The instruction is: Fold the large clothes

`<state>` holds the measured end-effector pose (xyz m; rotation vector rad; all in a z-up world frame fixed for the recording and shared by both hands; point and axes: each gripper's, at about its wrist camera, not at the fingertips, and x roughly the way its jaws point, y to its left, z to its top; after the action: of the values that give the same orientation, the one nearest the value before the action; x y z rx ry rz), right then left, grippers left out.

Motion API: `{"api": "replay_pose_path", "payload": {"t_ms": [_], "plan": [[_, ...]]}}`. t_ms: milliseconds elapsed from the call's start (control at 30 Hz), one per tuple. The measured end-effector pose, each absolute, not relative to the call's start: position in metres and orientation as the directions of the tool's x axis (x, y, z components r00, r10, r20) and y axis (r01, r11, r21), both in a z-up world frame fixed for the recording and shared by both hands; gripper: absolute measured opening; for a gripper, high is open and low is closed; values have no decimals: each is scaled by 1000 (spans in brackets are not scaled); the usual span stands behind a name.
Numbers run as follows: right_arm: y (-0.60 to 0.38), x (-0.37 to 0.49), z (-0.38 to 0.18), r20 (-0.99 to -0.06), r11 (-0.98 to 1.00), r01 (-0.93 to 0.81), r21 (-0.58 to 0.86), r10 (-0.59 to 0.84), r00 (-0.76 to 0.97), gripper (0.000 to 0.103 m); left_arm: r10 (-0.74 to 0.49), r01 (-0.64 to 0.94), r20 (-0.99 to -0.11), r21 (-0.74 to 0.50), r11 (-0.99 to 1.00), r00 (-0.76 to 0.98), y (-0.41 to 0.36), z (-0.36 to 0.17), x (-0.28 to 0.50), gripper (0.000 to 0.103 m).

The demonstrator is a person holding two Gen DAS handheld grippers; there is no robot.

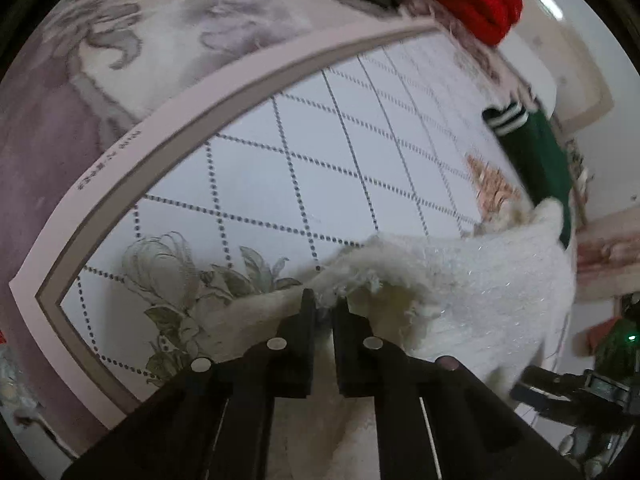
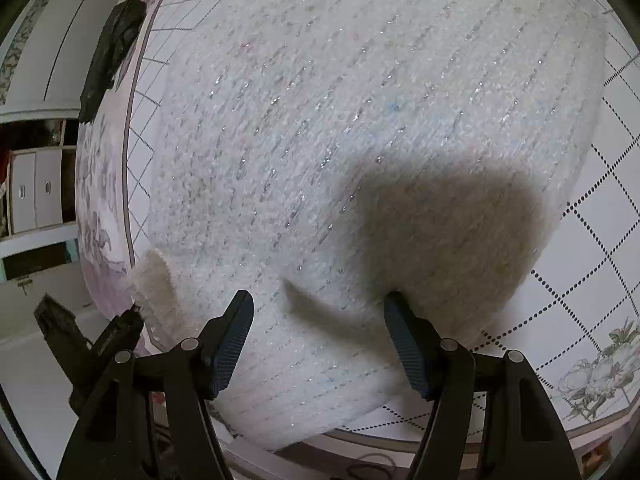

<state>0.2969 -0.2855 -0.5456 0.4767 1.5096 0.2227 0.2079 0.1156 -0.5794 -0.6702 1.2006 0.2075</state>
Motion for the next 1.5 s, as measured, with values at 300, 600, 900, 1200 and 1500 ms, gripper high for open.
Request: {"api": "replay_pose_path", "payload": {"t_ms": [300,600,900,1200,1500], "plan": [[-228,287,-519,-874,873,44,486,485,26,70,-176,-550,-899,-391,738,402,138,-560,148,4],[-176,282,-528,-874,874,-29,485,484,-34,70,-150,-629,-928,-345,697,342,171,-582,130,9],[-204,355,-500,-902,913,-17,407,405,149,70,-31,-713,-931,-300,634,364,185,-534,106,70],[-157,398,-521,-964,953,-169,251,262,47,95,138,-643,-891,-198,740,433,158,-512,166,81],[-400,378,-519,-890,858,324,398,276,362,95,215,-515,-794,-141,845,569,124,-497,233,81]]}}
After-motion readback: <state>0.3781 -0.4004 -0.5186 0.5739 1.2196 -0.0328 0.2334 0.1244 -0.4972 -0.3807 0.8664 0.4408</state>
